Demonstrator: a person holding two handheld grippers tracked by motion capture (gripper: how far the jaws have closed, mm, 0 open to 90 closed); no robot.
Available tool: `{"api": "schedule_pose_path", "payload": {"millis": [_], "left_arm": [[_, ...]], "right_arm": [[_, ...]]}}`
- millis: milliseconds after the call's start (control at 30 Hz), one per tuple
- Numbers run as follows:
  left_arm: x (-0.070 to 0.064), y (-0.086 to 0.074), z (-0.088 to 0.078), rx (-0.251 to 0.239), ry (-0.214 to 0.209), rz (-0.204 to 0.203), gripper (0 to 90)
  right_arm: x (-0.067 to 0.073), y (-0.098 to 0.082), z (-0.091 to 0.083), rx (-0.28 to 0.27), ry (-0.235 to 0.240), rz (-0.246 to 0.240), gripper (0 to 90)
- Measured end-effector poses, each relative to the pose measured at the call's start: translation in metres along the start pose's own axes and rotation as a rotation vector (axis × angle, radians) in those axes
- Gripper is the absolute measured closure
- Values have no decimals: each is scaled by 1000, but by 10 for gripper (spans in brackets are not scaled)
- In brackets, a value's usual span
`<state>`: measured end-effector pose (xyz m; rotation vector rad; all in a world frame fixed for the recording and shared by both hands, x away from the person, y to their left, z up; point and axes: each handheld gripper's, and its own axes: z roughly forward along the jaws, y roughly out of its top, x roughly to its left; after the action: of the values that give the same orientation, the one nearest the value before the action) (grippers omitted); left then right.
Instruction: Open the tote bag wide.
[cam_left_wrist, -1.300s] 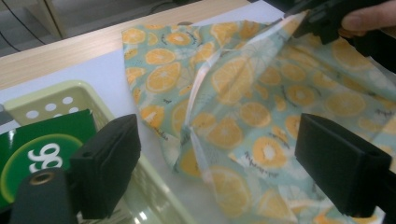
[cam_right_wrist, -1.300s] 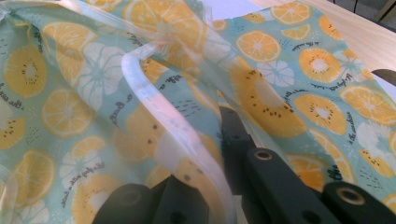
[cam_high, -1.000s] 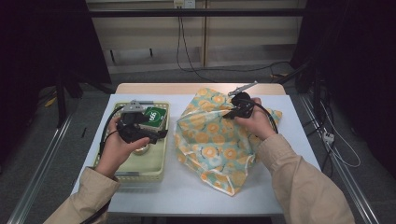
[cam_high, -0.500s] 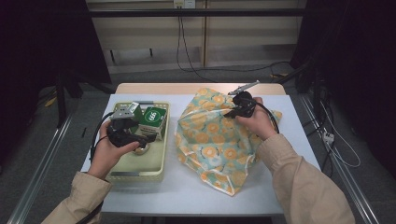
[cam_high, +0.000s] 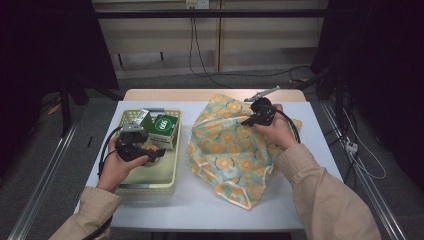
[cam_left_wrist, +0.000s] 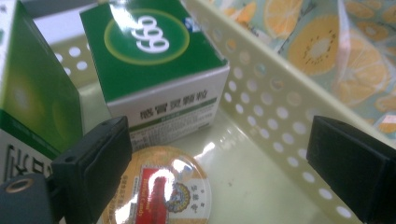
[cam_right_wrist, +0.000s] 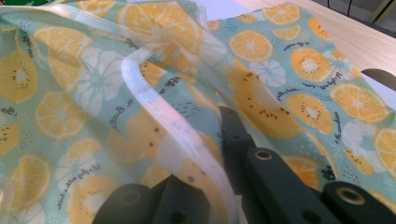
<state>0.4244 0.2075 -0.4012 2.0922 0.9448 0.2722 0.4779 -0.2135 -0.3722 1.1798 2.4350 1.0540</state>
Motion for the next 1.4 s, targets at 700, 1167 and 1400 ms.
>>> {"api": "schedule_pose_path", "payload": {"millis": [700,1167,1400], "left_arm": [[-2,-6,14,41,-3,12,70],[14,-12,30,114,83,33,102],[14,-13,32,115,97,78,102]], "right_arm": [[2,-2,2,-1,1,-4,892],[1,-4,5,3,14,-6,891],[1,-4,5,5,14,-1,892]]}}
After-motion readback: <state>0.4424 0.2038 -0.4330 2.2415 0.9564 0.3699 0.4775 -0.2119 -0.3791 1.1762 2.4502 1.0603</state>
